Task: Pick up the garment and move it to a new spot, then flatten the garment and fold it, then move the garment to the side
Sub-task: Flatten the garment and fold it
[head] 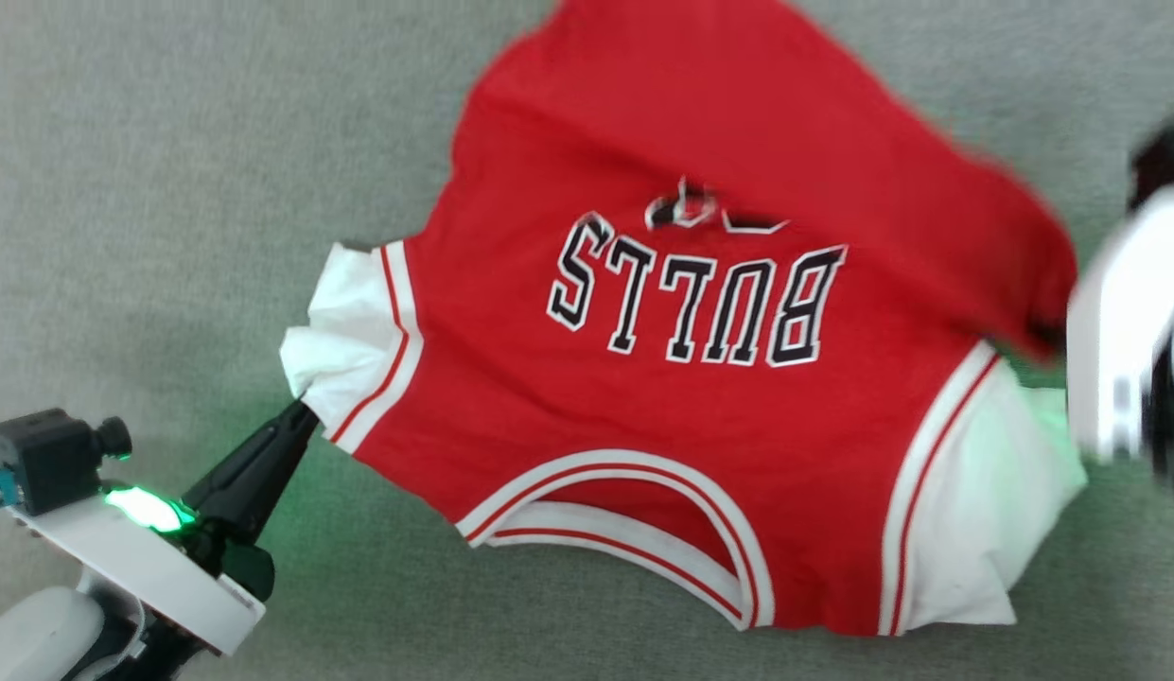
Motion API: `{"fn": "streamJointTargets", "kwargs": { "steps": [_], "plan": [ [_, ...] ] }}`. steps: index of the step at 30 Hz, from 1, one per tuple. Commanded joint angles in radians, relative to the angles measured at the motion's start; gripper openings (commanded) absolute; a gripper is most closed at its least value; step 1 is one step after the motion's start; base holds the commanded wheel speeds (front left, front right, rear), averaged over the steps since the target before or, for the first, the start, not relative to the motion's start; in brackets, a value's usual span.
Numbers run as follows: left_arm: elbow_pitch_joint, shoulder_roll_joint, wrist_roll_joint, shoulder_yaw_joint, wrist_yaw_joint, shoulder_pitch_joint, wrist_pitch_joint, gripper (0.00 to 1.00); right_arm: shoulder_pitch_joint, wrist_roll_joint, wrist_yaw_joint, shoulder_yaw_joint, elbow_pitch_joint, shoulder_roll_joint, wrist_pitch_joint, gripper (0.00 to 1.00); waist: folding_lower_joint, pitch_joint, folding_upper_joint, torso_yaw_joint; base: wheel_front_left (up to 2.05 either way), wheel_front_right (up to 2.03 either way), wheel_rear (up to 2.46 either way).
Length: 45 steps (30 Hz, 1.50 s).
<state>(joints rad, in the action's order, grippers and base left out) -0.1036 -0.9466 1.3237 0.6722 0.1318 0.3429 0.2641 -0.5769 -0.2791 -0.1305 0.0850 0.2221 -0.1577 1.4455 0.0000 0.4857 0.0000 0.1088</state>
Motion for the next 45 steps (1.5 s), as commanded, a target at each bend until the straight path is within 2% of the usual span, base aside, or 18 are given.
{"fn": "streamJointTargets", "kwargs": {
  "steps": [1,5,8,12,17,18,19,22,27,30,33,38,41,42,45],
  "plan": [
    [0.003,-0.002,0.002,0.001,-0.003,-0.006,-0.001,0.00,0.057,-0.011,0.000,0.003,0.051,0.003,0.012,0.00,0.0000,-0.041,0.0000,-0.037,0.00,0.00,0.00],
    [0.013,-0.006,0.014,0.007,-0.003,0.007,-0.001,0.00,0.282,-0.044,0.000,0.016,0.235,0.040,0.027,0.00,0.0000,-0.059,0.0000,-0.050,0.00,0.00,0.00],
    [0.023,-0.006,0.020,0.011,-0.003,0.013,-0.001,0.00,0.430,-0.056,0.000,0.006,0.315,0.062,0.016,0.00,0.0000,-0.068,0.0000,-0.057,0.00,0.00,0.00],
    [0.038,-0.002,0.023,0.015,-0.003,0.021,-0.001,0.00,0.583,-0.072,0.000,-0.031,0.344,0.082,-0.023,0.00,0.0000,-0.079,0.0000,-0.067,0.00,0.00,0.00],
    [0.046,-0.004,0.024,0.024,-0.003,0.015,-0.001,0.00,0.641,-0.060,0.000,-0.061,0.317,0.076,-0.125,0.00,0.0000,-0.091,0.0000,-0.089,0.00,0.00,0.00],
    [0.048,-0.006,0.024,0.025,-0.003,0.014,-0.001,0.00,0.637,-0.060,0.000,-0.062,0.313,0.072,-0.148,0.17,0.0000,-0.092,0.0000,-0.091,0.00,0.00,0.00],
    [0.049,-0.008,0.025,0.026,-0.003,0.013,-0.001,0.00,0.627,-0.060,0.000,-0.062,0.314,0.069,-0.172,1.00,0.0000,-0.094,0.0000,-0.094,0.00,0.00,0.00],
    [0.051,-0.007,0.025,0.027,-0.003,0.009,-0.001,0.00,0.598,-0.082,0.000,-0.038,0.330,0.074,-0.212,1.00,0.0000,-0.100,0.0000,-0.096,0.00,0.00,0.00],
    [0.040,0.000,0.006,0.033,-0.003,0.014,-0.001,0.00,0.503,-0.110,0.000,0.038,0.406,0.058,-0.172,1.00,0.0000,-0.097,0.0000,-0.076,0.00,0.00,0.00],
    [0.025,0.014,-0.004,0.033,-0.003,0.028,-0.001,0.00,0.383,-0.097,0.000,0.065,0.440,0.029,-0.143,1.00,0.0000,-0.082,0.0000,-0.047,0.00,0.00,0.00],
    [0.009,0.028,-0.015,0.035,-0.003,0.042,-0.001,0.00,0.236,-0.068,0.000,0.039,0.416,-0.008,-0.154,1.00,0.0000,-0.060,0.0000,-0.014,0.00,0.00,0.00],
    [0.003,0.051,-0.021,0.042,-0.003,0.065,-0.001,0.00,0.011,0.003,0.000,-0.077,0.214,-0.042,-0.247,1.00,0.0000,-0.018,0.0000,0.035,0.00,0.00,0.00],
    [0.003,0.061,-0.024,0.047,-0.003,0.084,-0.001,0.00,-0.105,0.023,0.000,-0.137,0.053,-0.032,-0.290,1.00,0.0000,0.012,0.0000,0.060,0.00,0.00,0.00],
    [0.003,0.061,-0.024,0.047,-0.003,0.084,-0.001,0.00,-0.105,0.023,0.000,-0.137,0.053,-0.032,-0.290,1.00,0.0000,0.012,0.0000,0.060,0.00,0.00,0.00],
    [0.002,0.071,-0.026,0.056,-0.003,0.103,-0.001,0.00,-0.200,0.042,0.000,-0.193,-0.101,-0.029,-0.321,1.00,0.0000,0.034,0.0000,0.083,0.00,0.00,0.00]
  ]
}}
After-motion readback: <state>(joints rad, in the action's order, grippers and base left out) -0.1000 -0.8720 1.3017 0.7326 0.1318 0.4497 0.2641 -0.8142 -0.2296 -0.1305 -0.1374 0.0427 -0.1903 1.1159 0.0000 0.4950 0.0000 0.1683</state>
